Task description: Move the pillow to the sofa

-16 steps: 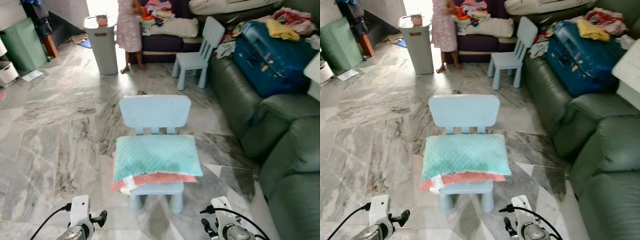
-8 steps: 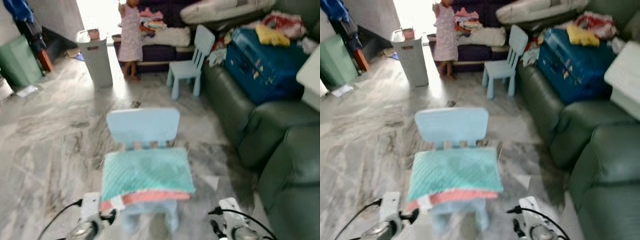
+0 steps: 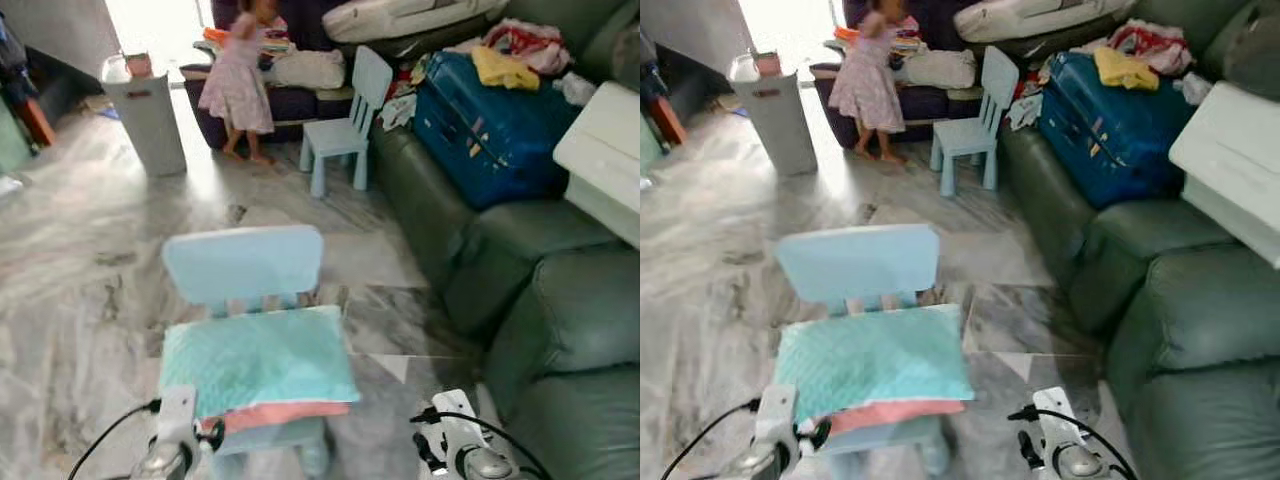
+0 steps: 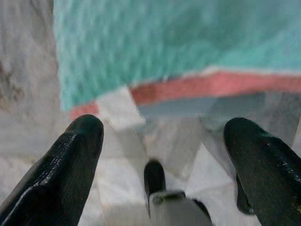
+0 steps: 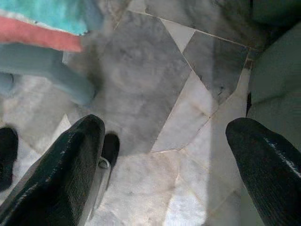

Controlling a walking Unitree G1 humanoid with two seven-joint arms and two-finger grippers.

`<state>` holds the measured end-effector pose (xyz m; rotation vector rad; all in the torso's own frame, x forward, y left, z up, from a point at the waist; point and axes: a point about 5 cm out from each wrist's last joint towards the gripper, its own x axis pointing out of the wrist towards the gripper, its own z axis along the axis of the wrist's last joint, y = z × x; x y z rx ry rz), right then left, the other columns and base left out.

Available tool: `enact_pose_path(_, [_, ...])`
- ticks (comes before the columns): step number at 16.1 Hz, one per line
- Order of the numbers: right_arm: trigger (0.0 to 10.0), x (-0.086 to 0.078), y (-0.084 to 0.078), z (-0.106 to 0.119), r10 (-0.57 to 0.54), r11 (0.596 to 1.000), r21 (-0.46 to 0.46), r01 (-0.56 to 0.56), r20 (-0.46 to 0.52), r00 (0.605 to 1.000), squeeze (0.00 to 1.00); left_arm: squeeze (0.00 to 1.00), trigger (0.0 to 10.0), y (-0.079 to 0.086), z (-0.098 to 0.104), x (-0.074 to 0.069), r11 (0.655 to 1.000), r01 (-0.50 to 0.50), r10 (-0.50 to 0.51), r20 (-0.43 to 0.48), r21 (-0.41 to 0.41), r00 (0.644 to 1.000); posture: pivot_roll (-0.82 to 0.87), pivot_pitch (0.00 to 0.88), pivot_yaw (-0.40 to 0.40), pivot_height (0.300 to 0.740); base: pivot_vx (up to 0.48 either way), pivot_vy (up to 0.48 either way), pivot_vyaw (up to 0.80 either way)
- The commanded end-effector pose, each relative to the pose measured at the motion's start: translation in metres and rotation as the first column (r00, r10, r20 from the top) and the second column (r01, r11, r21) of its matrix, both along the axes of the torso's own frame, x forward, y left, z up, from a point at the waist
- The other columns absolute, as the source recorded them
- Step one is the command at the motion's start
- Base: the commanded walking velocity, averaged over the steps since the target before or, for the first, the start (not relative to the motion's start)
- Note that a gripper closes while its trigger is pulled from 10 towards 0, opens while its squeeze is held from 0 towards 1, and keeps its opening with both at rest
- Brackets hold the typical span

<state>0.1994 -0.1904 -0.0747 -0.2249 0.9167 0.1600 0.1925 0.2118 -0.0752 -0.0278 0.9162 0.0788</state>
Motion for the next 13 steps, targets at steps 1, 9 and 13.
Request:
enact_pose_path(1, [10.0,0.0012,0.0079,-0.0004,0.043,0.999,-0.008,-0.043,-0.004,0.999,0.00,0.00,10.0,0.0081,0.0008,-0.0012,1.000,-0.009,0.009,-0.008,0.029,1.000,-0.10,0.000,0.000,0.740,0.000,0.000,0.00])
enact_pose_path(9, [10.0,-0.0014,0.0096,-0.0018,0.022,1.000,0.008,-0.022,-0.001,1.000,0.00,0.00,10.0,0.0074,0.0000,-0.0020,1.000,-0.024,0.024,-0.023,0.018,0.999,-0.10,0.000,0.005,0.740,0.000,0.000,0.46])
enact_pose_path(13, [10.0,-0.0015,0.0098,-0.0019,0.022,1.000,0.008,-0.022,-0.001,1.000,0.00,0.00,10.0,0.0072,-0.0011,-0.0039,0.999,-0.014,0.015,-0.035,0.029,0.999,-0.10,0.000,0.005,0.740,0.000,0.000,0.24])
